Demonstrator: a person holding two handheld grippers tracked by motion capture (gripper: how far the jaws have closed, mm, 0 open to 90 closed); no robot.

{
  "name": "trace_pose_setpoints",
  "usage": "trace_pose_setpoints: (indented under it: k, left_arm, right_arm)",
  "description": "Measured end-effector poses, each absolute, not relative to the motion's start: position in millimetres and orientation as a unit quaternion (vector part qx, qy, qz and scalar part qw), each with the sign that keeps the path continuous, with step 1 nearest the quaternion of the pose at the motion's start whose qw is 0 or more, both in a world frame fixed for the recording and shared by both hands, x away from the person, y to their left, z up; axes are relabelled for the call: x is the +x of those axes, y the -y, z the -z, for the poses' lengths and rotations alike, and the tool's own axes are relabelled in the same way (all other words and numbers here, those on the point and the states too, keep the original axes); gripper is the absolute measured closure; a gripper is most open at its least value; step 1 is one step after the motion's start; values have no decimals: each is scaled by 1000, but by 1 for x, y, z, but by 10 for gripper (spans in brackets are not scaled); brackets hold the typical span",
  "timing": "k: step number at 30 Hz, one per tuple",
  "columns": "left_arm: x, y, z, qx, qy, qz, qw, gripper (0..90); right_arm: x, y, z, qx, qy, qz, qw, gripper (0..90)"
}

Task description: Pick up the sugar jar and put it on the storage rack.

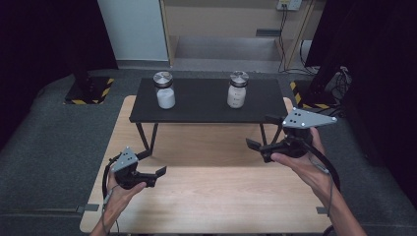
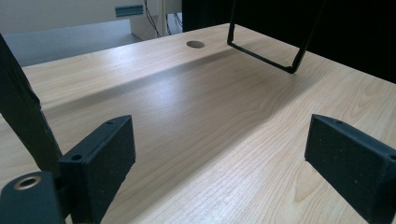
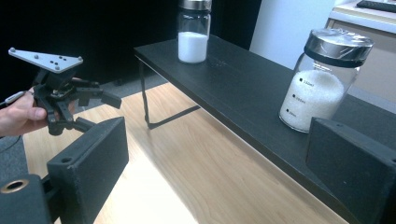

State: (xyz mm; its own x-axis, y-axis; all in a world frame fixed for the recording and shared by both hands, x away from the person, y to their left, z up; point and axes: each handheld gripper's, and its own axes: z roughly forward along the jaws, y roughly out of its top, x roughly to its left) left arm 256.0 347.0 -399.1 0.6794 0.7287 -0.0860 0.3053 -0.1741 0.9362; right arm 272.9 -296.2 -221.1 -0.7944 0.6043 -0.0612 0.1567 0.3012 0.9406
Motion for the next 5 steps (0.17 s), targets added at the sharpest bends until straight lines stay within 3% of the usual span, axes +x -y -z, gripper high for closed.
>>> trace_pose_setpoints:
  k: [5]
  left_arm:
    - [257,-346,399,741,-350,-196,539,77]
  right_arm:
    - [274,297,221,244,-778,-540,208,65]
